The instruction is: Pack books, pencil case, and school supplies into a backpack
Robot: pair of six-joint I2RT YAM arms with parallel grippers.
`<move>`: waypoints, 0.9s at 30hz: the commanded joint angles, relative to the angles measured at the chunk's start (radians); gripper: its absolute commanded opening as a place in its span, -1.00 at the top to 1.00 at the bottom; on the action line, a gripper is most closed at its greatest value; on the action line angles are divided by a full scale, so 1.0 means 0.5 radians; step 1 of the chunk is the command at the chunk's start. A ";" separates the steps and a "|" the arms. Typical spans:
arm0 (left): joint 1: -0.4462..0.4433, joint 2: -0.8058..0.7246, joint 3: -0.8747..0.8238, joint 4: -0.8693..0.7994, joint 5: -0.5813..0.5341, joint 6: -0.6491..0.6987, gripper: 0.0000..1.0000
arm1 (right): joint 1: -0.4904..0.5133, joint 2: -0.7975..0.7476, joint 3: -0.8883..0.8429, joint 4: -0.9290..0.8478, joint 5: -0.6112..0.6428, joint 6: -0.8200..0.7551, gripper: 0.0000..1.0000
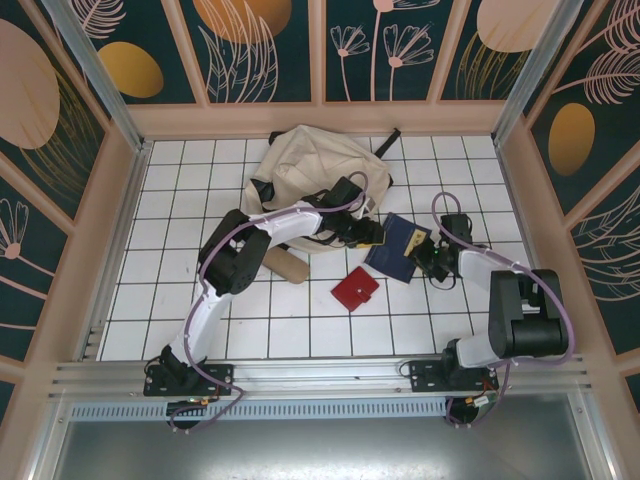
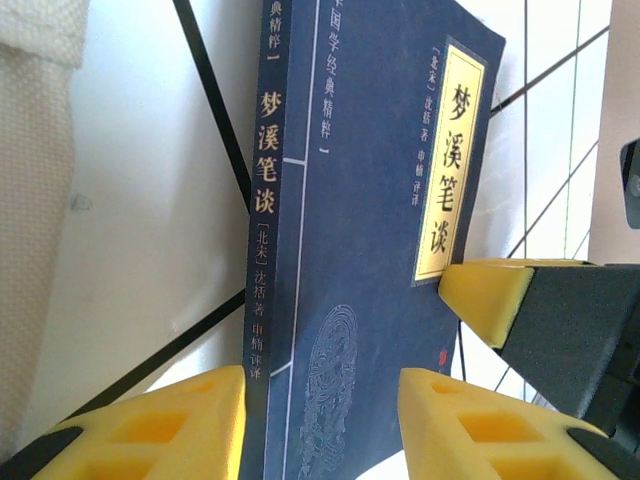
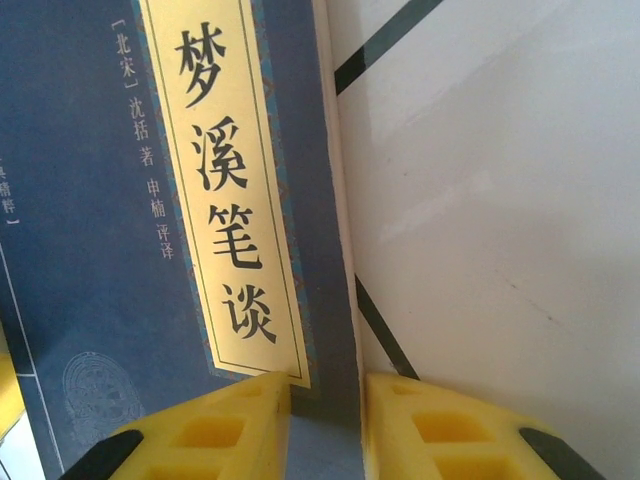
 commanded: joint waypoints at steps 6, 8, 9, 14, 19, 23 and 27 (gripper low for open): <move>-0.078 -0.140 -0.075 0.258 0.271 -0.010 0.20 | 0.041 0.160 0.137 0.464 -0.276 -0.044 0.47; -0.055 -0.182 -0.115 0.327 0.256 -0.041 0.25 | 0.041 0.163 0.149 0.532 -0.361 -0.044 0.47; -0.044 -0.198 -0.136 0.356 0.255 -0.062 0.26 | 0.042 0.164 0.159 0.552 -0.381 -0.041 0.47; 0.000 -0.224 -0.189 0.384 0.244 -0.076 0.30 | 0.049 0.218 0.218 0.550 -0.401 -0.045 0.48; 0.030 -0.215 -0.242 0.402 0.160 -0.125 0.27 | 0.057 0.229 0.218 0.613 -0.449 -0.023 0.50; 0.086 -0.268 -0.315 0.412 -0.046 -0.185 0.24 | 0.081 0.280 0.266 0.622 -0.466 -0.023 0.49; 0.136 -0.367 -0.430 0.454 -0.200 -0.215 0.17 | 0.107 0.389 0.342 0.585 -0.450 -0.030 0.49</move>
